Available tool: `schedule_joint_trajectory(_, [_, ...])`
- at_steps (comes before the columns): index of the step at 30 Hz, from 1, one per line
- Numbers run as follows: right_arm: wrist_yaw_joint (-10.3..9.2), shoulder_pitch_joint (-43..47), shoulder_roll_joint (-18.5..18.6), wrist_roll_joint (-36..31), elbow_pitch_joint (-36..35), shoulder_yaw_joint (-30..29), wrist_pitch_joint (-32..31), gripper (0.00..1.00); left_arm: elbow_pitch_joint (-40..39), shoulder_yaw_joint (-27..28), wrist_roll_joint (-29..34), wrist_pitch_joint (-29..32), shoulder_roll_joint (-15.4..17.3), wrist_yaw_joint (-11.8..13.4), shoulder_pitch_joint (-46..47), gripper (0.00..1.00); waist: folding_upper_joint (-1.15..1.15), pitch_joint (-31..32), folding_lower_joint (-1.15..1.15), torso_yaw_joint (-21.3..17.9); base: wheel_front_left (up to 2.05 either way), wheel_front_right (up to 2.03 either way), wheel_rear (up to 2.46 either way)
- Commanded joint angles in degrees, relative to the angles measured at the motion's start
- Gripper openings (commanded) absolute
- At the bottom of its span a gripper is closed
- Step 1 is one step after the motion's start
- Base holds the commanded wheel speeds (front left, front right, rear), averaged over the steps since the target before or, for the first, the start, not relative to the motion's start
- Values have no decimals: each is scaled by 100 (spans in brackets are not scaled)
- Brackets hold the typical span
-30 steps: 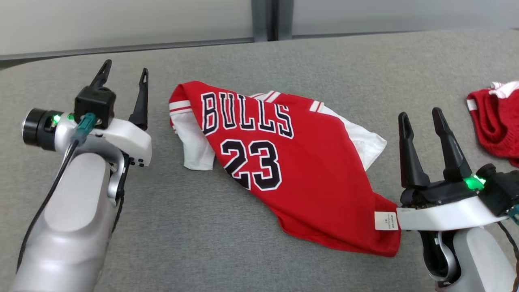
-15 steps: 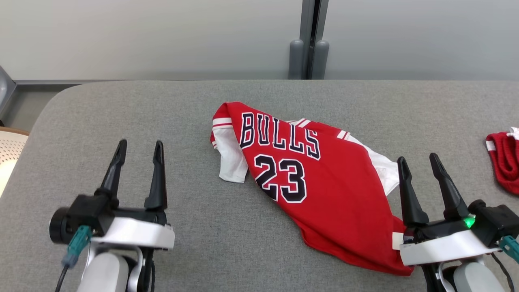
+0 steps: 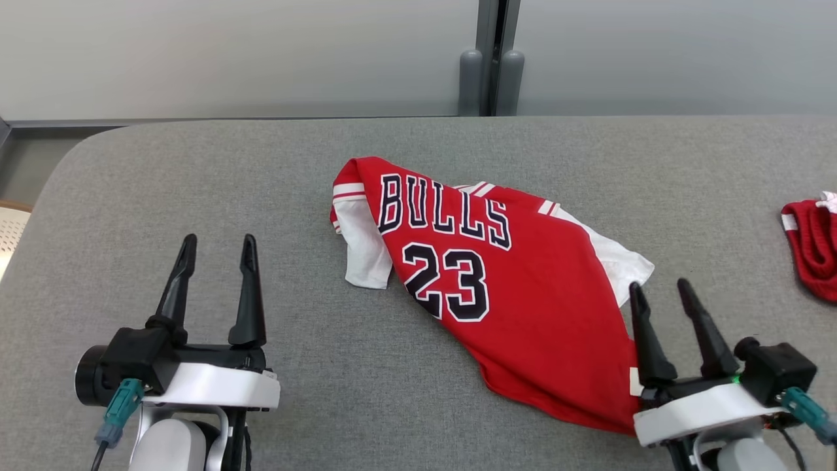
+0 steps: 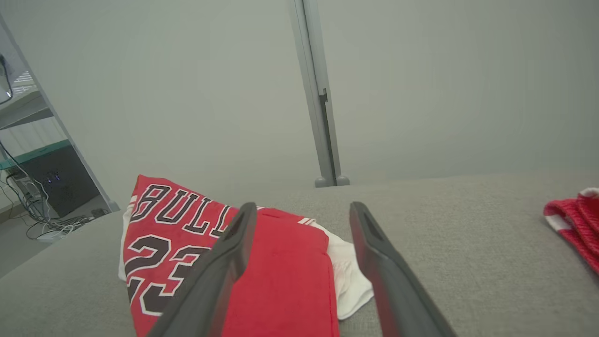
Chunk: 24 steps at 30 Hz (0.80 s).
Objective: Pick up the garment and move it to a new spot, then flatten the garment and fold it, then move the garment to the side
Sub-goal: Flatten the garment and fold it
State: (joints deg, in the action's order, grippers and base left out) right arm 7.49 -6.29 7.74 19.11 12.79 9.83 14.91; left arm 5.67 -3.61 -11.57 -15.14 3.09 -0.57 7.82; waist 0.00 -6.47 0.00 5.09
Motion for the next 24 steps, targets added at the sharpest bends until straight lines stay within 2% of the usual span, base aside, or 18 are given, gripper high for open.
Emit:
schedule_joint_trajectory(1, [0,-100,-60,152,282,38,-130,100,62,-7,50,2,5,-49,100,100,0,-78,0,-11,0,0,0])
schedule_joint_trajectory(8, [0,-471,-220,597,1258,114,-649,100,252,-195,-34,2,-8,-84,238,100,0,-300,0,67,0,0,0])
schedule_joint_trajectory(17, [0,-875,-260,924,1913,177,-871,100,358,-364,-143,1,-8,-43,429,100,0,-535,0,219,0,0,0])
schedule_joint_trajectory(18, [0,-904,-250,965,1940,197,-863,96,367,-369,-151,1,-8,-38,451,100,0,-548,0,233,0,0,0])
schedule_joint_trajectory(19, [0,-931,-237,1006,1949,233,-838,0,377,-375,-162,1,-9,-30,464,100,0,-557,0,244,0,0,0])
schedule_joint_trajectory(24, [0,-968,-96,1082,1772,526,-674,0,456,-400,-183,1,-10,-16,442,100,0,-471,0,282,0,0,0])
